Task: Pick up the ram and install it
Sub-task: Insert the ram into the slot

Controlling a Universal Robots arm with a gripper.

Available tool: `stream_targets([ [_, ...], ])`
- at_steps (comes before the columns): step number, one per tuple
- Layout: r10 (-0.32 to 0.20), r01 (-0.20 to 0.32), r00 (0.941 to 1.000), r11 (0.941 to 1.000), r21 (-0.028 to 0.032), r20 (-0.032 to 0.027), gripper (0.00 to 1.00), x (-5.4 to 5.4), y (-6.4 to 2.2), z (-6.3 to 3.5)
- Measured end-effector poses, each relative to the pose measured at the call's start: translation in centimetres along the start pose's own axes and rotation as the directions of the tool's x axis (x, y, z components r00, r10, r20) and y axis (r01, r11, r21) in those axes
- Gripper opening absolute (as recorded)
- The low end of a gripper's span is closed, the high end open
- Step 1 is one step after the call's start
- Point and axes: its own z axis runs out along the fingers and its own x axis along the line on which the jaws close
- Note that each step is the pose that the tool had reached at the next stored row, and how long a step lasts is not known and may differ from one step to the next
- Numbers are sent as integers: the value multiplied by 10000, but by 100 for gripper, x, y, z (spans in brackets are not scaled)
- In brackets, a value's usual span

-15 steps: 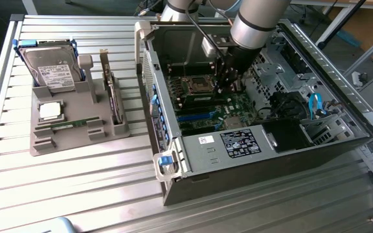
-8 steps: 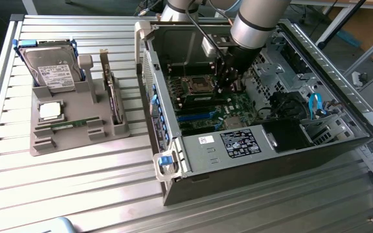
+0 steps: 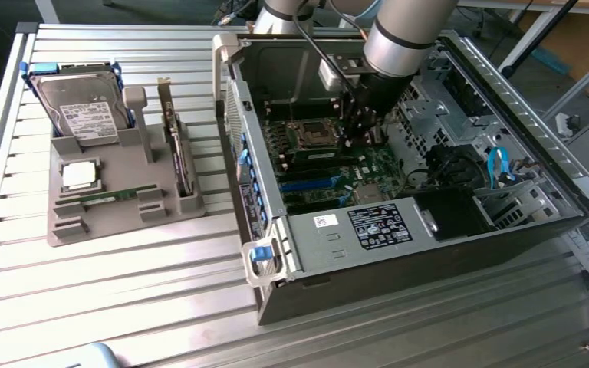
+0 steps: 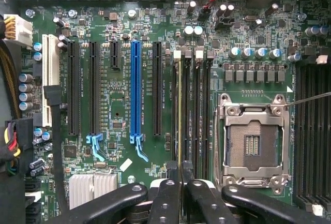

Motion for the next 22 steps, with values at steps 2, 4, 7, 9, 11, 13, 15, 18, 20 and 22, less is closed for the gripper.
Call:
stream_targets([
  [2, -40, 40, 10000, 10000, 63, -1, 12, 0, 0, 1],
  [4, -87, 87, 10000, 9999, 131, -4, 12, 0, 0, 1],
  [7, -168, 168, 9999, 9996, 216, -5, 12, 0, 0, 3],
  [9, -214, 214, 9998, 9995, 249, -9, 12, 0, -1, 3],
  [11, -220, 220, 9998, 9994, 251, -7, 12, 0, -1, 3],
  [13, -221, 221, 9998, 9994, 251, -7, 12, 0, -1, 3],
  [15, -223, 223, 9998, 9994, 258, -5, 12, 0, 1, 4],
  [18, -250, 251, 9997, 9993, 281, -4, 12, 0, 7, 4],
  [20, -269, 269, 9996, 9992, 296, -7, 12, 0, 11, 4],
  [22, -280, 280, 9996, 9991, 328, -7, 12, 0, 20, 4],
])
